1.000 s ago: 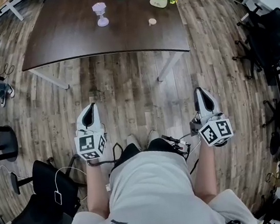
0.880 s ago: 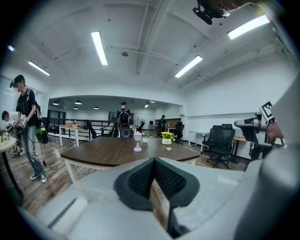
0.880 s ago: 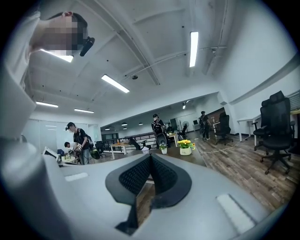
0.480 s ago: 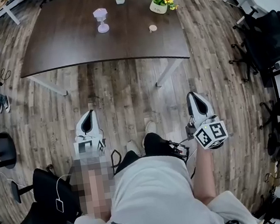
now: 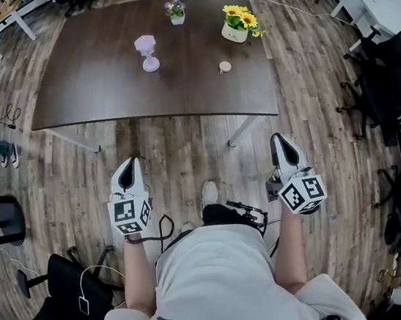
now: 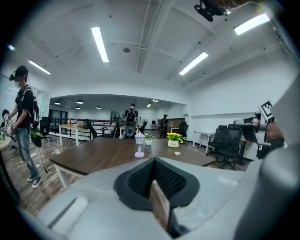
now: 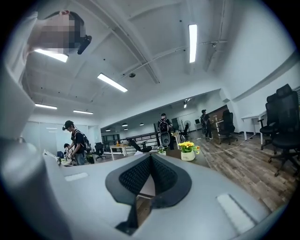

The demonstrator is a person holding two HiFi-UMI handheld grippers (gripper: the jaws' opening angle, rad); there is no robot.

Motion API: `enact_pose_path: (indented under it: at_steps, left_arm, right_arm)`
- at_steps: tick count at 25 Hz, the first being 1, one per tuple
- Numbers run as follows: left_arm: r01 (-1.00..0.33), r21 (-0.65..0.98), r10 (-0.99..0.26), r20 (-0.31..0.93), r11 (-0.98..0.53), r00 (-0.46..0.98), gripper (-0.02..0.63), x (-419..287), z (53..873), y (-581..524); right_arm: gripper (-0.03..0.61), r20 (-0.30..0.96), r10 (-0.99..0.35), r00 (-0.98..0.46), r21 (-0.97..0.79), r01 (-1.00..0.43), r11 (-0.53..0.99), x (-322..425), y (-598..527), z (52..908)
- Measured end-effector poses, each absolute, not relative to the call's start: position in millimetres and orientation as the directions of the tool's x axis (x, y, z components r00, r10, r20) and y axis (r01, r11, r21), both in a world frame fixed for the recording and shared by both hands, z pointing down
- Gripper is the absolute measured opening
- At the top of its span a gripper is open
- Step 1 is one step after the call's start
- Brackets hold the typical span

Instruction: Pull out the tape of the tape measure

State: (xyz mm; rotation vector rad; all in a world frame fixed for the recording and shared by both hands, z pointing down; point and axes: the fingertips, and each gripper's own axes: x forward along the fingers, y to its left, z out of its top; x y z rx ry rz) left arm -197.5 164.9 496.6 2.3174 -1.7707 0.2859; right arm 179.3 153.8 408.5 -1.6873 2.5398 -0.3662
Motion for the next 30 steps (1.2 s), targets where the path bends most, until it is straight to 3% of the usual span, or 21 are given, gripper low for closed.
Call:
enact_pose_path:
  at_steps: [12,30]
  left_arm:
    - [-0.976,0.056,-0.948,0.234,-0.211,0.218,0.006,-157,478,31]
    - [-0.939,0.079,-0.897,0.276,-0.336,0.344,0.006,-165,493,-129]
  right_arm:
    - [0.0,0.059,-0.895,-0.442,-0.239,-0.877,0.417,226,9,403]
    - [0.0,0.161,-0.932,-0.325,-0.266,-0.923,0.277,213,-117,438]
